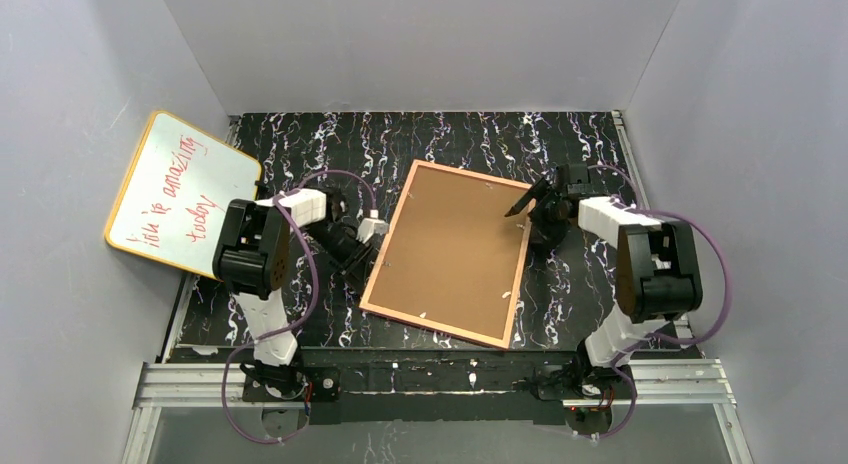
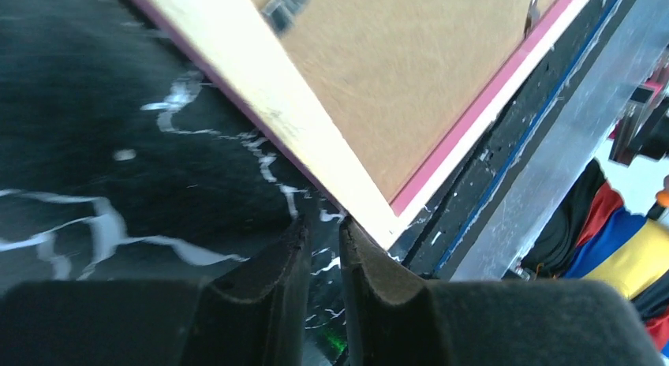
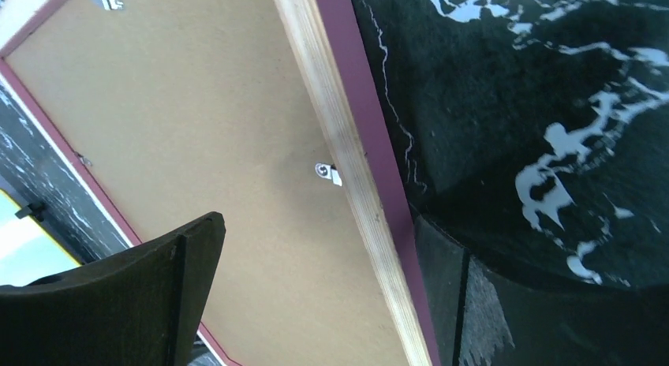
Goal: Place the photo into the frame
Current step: Adjust the photo frame at the center of the board.
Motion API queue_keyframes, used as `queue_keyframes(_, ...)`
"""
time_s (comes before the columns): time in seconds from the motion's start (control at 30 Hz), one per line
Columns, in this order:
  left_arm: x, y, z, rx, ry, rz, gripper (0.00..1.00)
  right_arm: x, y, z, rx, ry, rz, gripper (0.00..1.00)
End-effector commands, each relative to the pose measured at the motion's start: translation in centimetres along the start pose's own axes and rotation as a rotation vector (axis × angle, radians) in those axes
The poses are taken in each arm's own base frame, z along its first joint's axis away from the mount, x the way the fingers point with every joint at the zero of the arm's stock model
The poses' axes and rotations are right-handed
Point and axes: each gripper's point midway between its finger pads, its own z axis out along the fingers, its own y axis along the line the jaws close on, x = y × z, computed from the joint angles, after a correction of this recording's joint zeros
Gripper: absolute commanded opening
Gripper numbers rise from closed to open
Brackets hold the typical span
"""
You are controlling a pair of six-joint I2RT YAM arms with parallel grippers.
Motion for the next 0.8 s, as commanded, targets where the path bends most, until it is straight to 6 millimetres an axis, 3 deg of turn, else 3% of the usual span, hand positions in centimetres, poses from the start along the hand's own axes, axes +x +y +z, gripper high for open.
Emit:
queue_keyframes(0.0, 2.0, 0.0, 1.8, -0.060, 0.105, 0.128, 0.20, -1.7, 4.4, 1.0, -0.110, 0.003, -0.003, 0.99)
queue_keyframes(0.17, 2.3, -1.5, 3.8, -0.036, 0.164, 0.169, 0.20, -0.9, 9.0, 3.4, -0.167, 0.062, -0.058, 0.99)
queue_keyframes(0.4, -0.2, -3.5, 7.9, -0.025, 0.231, 0.249, 0.22, 4.4, 18.5, 6.8, -0.261, 0.224, -0.239, 0.99)
queue_keyframes(0.47, -1.3, -4.4, 9.1, -0.023, 0.254, 0.283, 0.22, 5.9, 20.4, 7.5, -0.280, 0.260, -0.285, 0.99)
queue_keyframes(0.6, -2.9, -7.2, 11.8, 0.011, 0.289, 0.352, 0.25, 7.2, 21.5, 8.3, -0.279, 0.304, -0.335, 0.99)
queue_keyframes(0.7, -3.1, -9.7, 12.8, 0.058, 0.313, 0.384, 0.34, 5.6, 21.2, 7.8, -0.248, 0.255, -0.370, 0.99)
queue_keyframes(0.77, -2.8, -11.4, 12.2, 0.121, 0.321, 0.396, 0.48, 3.7, 21.6, 6.7, -0.248, 0.211, -0.382, 0.99)
